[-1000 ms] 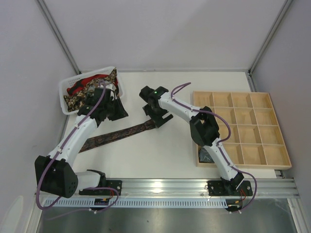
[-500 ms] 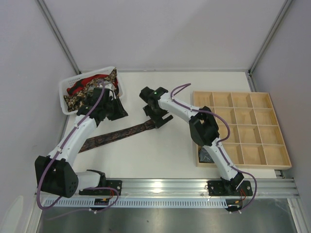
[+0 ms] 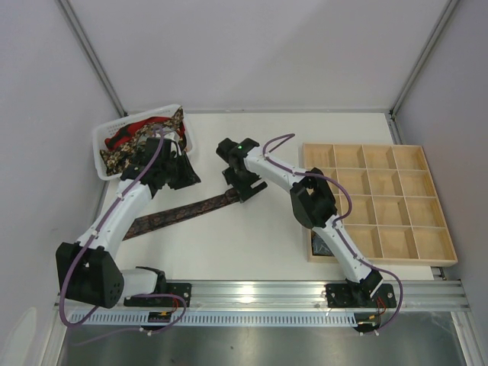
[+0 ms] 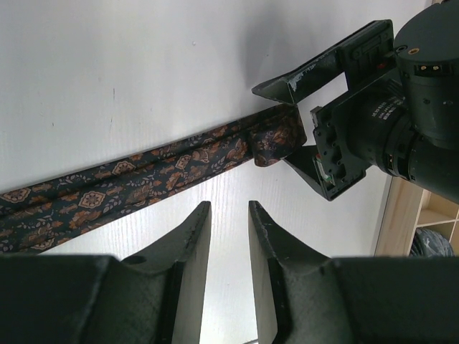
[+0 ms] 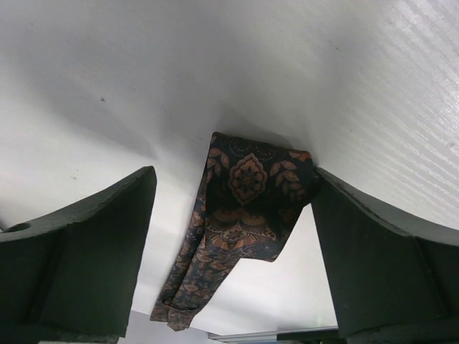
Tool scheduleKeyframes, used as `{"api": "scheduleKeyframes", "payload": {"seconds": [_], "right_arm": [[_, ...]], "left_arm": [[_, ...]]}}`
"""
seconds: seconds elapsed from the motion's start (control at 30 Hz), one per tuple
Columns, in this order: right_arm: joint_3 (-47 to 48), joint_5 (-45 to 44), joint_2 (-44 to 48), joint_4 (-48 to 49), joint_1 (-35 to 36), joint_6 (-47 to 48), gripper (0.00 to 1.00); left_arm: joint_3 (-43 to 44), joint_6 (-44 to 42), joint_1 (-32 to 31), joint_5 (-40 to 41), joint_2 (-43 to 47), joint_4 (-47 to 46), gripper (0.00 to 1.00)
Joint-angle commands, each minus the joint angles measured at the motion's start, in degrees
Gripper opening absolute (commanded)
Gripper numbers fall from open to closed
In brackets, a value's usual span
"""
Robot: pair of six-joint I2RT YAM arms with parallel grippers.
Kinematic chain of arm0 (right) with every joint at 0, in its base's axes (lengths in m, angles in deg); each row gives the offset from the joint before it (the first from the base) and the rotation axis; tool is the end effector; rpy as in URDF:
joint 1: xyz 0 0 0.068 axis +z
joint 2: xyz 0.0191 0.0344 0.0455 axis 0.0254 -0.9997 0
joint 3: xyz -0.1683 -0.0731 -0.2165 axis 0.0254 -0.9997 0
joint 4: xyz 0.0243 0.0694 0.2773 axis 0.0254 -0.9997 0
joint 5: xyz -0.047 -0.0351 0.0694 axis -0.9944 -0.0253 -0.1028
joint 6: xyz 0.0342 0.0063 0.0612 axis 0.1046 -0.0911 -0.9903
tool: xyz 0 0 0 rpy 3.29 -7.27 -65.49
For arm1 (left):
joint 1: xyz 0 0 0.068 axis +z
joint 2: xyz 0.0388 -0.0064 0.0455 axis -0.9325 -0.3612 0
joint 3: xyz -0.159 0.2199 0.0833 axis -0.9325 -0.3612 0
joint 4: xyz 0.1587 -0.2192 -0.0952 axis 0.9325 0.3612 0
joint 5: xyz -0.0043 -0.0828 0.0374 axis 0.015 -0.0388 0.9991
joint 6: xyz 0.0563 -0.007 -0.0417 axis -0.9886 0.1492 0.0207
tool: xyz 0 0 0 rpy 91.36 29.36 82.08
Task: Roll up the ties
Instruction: Roll the tie
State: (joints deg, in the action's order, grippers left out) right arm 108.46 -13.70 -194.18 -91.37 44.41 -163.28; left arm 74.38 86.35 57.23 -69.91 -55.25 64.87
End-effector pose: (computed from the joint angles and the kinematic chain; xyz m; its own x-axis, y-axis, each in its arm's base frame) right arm 0.3796 0.3792 0.1470 -0.6081 0.7842 -0.1239 0.7658 0.6205 0.1690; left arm 0.2964 -0.0708 0.2751 -0.7889 -0.3072 -0.5322 -0.0674 0.9041 -0.4220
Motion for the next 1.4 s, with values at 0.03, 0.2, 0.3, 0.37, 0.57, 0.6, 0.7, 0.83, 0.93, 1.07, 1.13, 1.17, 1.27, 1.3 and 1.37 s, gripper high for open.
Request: {"api": "scheduleKeyframes", "payload": {"seconds": [0.03, 0.2, 0.3, 0.37, 0.57, 0.6, 0.7, 0.83, 0.93, 1.07, 1.13, 1.17, 1.27, 1.3, 1.37], "right_arm": [[2.3, -1.5, -2.8, -2.3, 0.1, -0.7, 0.88], [2.1, -0.8, -3.0, -3.0, 0.2, 0.0, 0.76], [2.0, -0.9, -3.0, -4.1, 0.2, 1.1, 0.72], [1.4, -0.8, -2.9, -4.1, 0.2, 1.9, 0.66], [0.9, 0.1, -2.9, -2.9, 0.3, 2.5, 0.51], [0.9, 0.3, -3.1, -2.7, 0.2, 2.6, 0.46], [1.3, 0.4, -3.2, -2.6, 0.1, 2.9, 0.45], [1.2, 0.2, -2.9, -2.1, 0.1, 3.6, 0.51], [1.4, 0.8, -2.2, -1.1, 0.1, 4.8, 0.66], [1.6, 1.0, 1.1, -0.4, 0.2, 7.0, 0.87], [0.1, 0.9, 2.7, 0.2, 0.1, 8.1, 0.93], [-0.7, 1.0, 4.9, 0.8, 0.0, 8.7, 0.97], [-4.9, 1.4, 10.3, 3.6, -1.2, 12.7, 1.00], [-6.0, 1.8, 11.9, 4.8, -1.9, 14.0, 1.00], [-10.4, 3.5, 14.8, 6.8, -3.3, 19.4, 1.00]], "left_arm": [[0.0, -1.4, 1.0, -1.6, -0.4, -2.0, 0.33], [0.0, -1.4, 1.3, -2.2, -0.8, -2.1, 0.33], [0.0, -1.4, 1.4, -2.3, -1.1, -2.3, 0.33], [0.0, -1.4, 1.5, -2.6, -1.5, -2.5, 0.33], [0.0, -1.2, 1.6, -3.2, -1.9, -2.6, 0.33], [0.0, -1.3, 1.6, -3.3, -2.0, -2.6, 0.33], [0.0, -1.2, 1.6, -3.5, -2.1, -2.6, 0.33], [-0.1, -1.3, 1.6, -3.8, -2.5, -2.8, 0.33], [-0.2, -1.7, 1.6, -4.5, -2.6, -3.1, 0.33], [-0.5, -2.1, 1.6, -6.0, -2.5, -3.8, 0.34], [-1.2, -2.2, 1.6, -8.2, -2.3, -4.8, 0.35], [-1.4, -2.3, 1.6, -9.0, -2.4, -5.0, 0.35], [-2.3, -2.7, 1.6, -12.2, -2.2, -6.5, 0.36], [-3.0, -2.4, 1.6, -13.1, -2.1, -7.0, 0.36], [-3.9, -1.6, 1.6, -18.1, -2.4, -9.7, 0.31]]}}
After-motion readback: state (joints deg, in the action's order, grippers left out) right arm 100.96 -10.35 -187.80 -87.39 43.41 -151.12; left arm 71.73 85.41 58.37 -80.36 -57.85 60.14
